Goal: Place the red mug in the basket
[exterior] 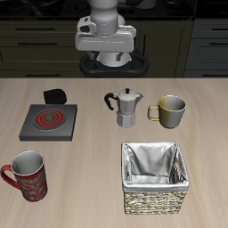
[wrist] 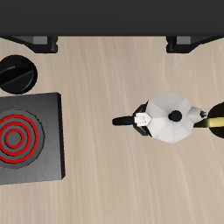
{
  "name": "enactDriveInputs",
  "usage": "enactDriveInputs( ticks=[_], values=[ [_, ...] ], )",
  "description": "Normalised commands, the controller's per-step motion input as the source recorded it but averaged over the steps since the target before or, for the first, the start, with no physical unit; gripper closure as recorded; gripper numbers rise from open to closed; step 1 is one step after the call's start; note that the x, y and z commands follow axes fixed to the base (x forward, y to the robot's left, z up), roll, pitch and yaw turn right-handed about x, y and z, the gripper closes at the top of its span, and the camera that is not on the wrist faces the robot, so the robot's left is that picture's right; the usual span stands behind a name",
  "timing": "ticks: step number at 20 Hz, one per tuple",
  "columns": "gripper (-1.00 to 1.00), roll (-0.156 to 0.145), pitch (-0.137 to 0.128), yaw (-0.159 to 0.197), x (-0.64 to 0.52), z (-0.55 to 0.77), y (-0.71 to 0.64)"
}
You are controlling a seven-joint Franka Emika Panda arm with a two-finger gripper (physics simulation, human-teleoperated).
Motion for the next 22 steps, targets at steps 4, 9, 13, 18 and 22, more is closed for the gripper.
enactDriveInputs(
  ticks=[4,9,13,18,22],
  values=[
    [-1.0,0.059,0.026,0.021,0.3,0.05,-0.1],
    [-1.0,0.01,0.022,-0.004,0.42,0.15,-0.22],
    [-1.0,-0.005,-0.01,0.016,0.45,0.17,-0.2],
    [-1.0,-0.01,0.006,0.002,0.37,0.12,-0.16],
    [-1.0,0.023,0.01,0.049,0.5,0.17,-0.18]
  ],
)
